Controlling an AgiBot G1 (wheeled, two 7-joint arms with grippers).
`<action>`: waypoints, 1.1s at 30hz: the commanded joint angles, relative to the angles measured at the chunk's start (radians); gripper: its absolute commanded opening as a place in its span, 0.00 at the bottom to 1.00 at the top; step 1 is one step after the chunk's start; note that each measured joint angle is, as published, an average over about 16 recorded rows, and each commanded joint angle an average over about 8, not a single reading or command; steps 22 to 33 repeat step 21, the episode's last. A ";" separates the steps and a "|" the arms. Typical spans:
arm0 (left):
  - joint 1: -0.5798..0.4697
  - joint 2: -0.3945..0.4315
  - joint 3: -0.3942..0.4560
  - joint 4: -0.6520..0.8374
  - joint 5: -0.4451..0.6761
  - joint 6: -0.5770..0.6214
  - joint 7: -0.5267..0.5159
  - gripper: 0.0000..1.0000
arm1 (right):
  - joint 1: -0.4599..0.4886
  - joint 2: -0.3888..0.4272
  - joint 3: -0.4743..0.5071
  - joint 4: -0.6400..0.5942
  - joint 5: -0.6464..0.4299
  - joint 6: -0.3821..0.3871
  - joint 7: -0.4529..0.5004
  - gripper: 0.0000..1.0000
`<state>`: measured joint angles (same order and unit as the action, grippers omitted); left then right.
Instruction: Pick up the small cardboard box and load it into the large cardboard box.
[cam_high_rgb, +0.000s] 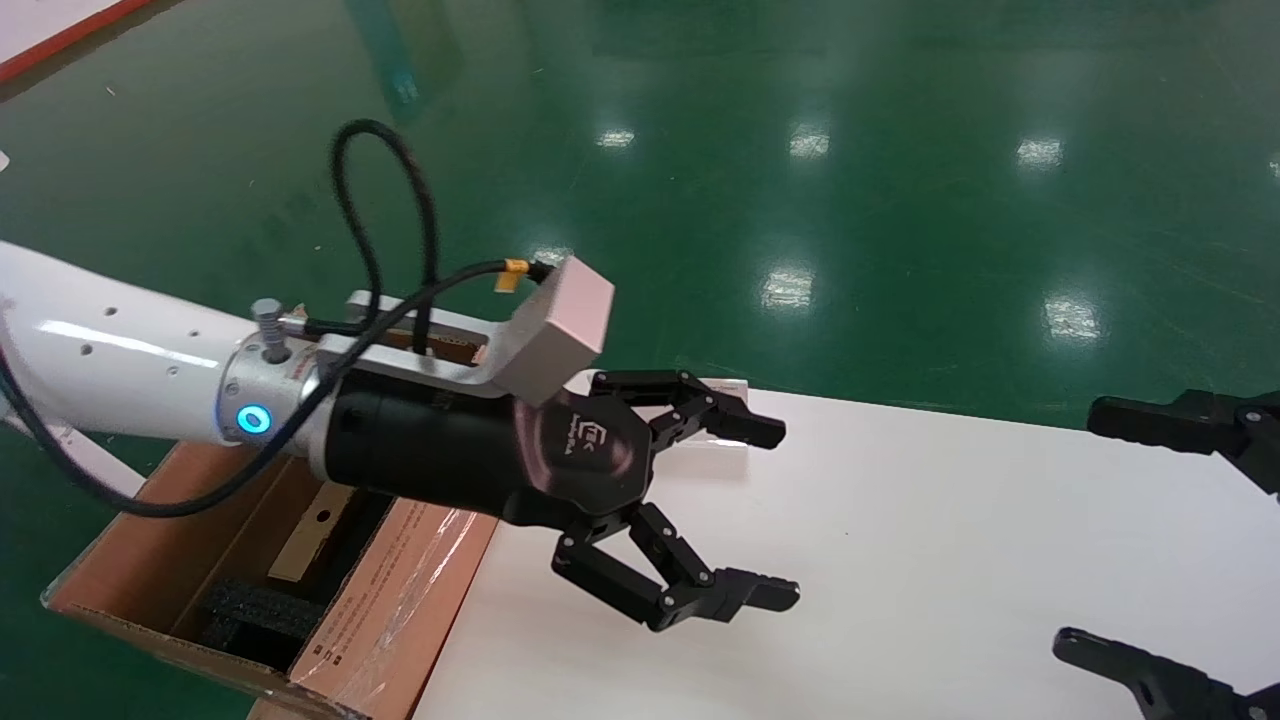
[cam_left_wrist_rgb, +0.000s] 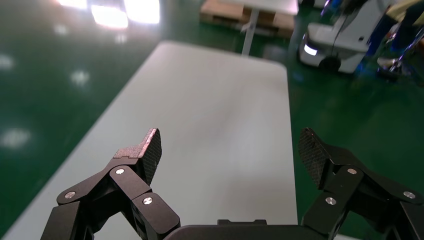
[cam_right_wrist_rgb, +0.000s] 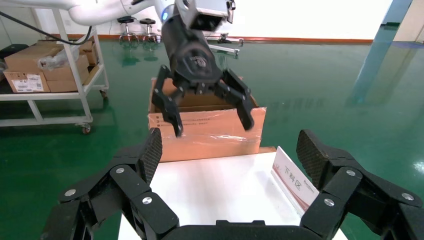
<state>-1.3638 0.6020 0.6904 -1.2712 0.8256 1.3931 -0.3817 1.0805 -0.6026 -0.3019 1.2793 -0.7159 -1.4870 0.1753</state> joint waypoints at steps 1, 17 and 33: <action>0.047 0.001 -0.067 -0.002 -0.016 0.017 0.032 1.00 | 0.000 0.000 0.000 0.000 0.000 0.000 0.000 1.00; 0.337 0.010 -0.479 -0.015 -0.109 0.117 0.213 1.00 | 0.000 0.000 -0.001 0.000 0.001 0.001 0.000 1.00; 0.335 0.010 -0.476 -0.015 -0.110 0.118 0.209 1.00 | 0.000 0.000 -0.001 0.000 0.001 0.001 0.000 1.00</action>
